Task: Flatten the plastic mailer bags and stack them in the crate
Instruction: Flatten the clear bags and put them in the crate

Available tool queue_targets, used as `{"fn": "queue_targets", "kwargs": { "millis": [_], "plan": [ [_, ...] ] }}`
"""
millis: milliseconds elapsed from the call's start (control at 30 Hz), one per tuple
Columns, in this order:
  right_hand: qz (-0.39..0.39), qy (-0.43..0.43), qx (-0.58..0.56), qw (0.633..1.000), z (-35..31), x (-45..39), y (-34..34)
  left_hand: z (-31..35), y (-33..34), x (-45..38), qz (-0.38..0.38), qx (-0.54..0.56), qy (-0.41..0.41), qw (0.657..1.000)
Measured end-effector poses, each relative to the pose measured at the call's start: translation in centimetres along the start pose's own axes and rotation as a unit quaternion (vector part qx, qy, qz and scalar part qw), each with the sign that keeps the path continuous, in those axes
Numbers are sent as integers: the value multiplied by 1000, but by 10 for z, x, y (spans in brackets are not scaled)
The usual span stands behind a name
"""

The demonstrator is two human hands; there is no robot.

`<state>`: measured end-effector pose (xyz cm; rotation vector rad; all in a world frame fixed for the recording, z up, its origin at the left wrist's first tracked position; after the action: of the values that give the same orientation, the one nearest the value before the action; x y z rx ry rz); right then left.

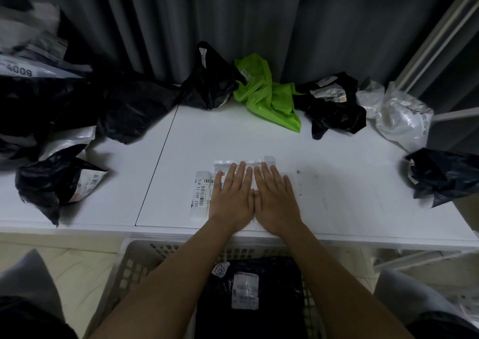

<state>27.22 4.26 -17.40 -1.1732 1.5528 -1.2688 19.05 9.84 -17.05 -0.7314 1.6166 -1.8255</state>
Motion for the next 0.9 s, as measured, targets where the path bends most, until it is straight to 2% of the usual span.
{"fn": "queue_targets", "kwargs": {
  "millis": [900],
  "plan": [
    [-36, 14, -8, 999, -2, -1, -2, 1, 3, -3, -47, -33, -6, 998]
  ]
}}
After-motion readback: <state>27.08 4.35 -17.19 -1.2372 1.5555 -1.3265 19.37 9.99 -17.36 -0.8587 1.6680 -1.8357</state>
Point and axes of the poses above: each hand's wrist, its own x-axis away from the middle knuckle, its own y-axis out of the palm, z = x × y, the point moved 6 cm from there along -x, towards the middle knuckle, and after that the axes turned 5 degrees about -y, right-handed, at the moved point
